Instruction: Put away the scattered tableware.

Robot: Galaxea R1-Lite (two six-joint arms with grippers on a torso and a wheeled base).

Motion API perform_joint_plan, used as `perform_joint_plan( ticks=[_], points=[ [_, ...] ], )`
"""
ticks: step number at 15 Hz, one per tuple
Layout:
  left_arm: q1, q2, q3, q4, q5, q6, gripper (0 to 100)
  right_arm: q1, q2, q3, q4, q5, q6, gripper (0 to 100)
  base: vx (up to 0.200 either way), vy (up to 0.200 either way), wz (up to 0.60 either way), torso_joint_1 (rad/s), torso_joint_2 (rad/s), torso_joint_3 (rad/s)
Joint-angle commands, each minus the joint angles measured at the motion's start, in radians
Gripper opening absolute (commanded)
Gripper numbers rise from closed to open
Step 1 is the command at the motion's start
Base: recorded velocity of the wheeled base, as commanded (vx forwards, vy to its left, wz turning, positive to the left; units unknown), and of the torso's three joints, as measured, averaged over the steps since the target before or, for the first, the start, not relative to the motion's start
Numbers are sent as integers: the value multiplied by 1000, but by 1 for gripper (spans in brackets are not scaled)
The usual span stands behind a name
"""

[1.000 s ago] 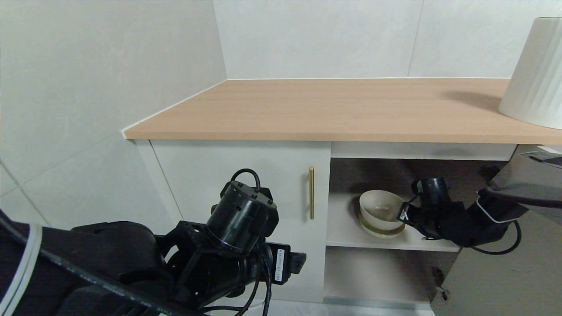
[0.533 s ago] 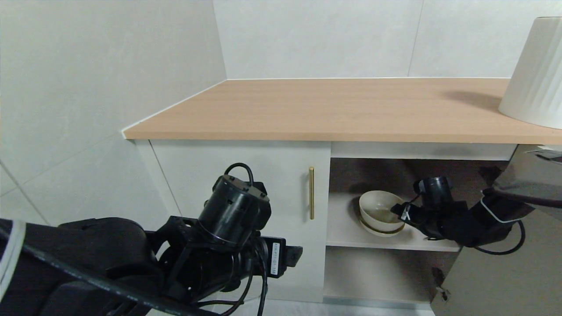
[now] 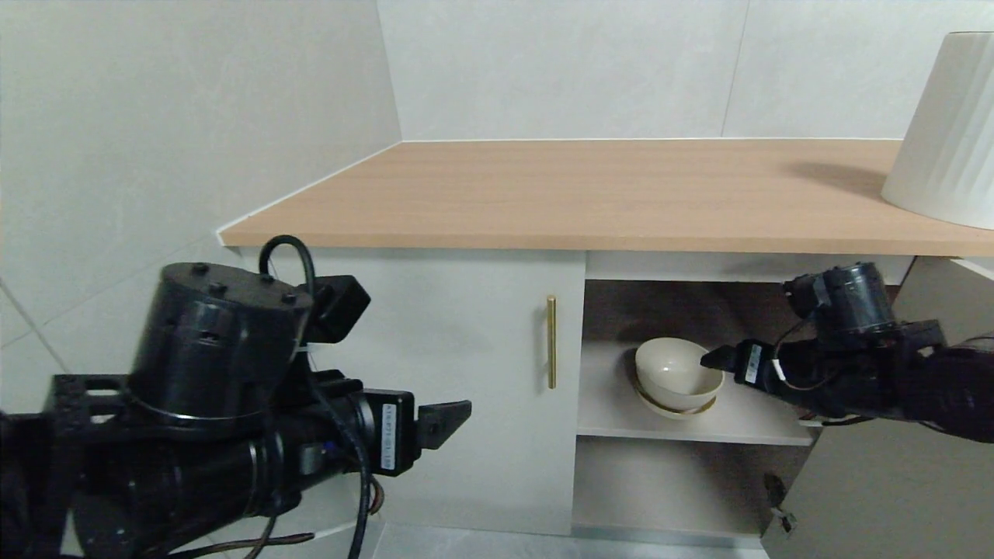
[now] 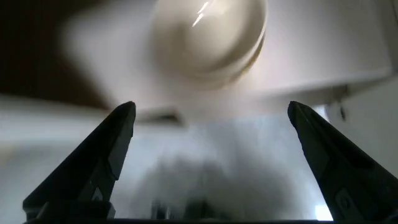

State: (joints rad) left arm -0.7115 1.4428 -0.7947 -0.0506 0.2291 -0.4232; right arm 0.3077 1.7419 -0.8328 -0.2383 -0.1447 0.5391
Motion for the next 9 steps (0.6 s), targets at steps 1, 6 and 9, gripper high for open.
perform_joint_plan(
  ticks=[1, 6, 9],
  points=[
    [55, -125, 40, 18, -40, 7, 100, 45, -249, 63, 108, 71, -24, 100, 0, 0, 0, 0, 0, 0],
    [86, -179, 80, 15, -125, 9, 100, 199, -413, 87, 281, 17, -33, 100, 0, 0, 0, 0, 0, 0],
    [86, -145, 78, 12, -126, 7, 100, 226, -426, 90, 298, -9, -34, 100, 0, 0, 0, 0, 0, 0]
  ],
)
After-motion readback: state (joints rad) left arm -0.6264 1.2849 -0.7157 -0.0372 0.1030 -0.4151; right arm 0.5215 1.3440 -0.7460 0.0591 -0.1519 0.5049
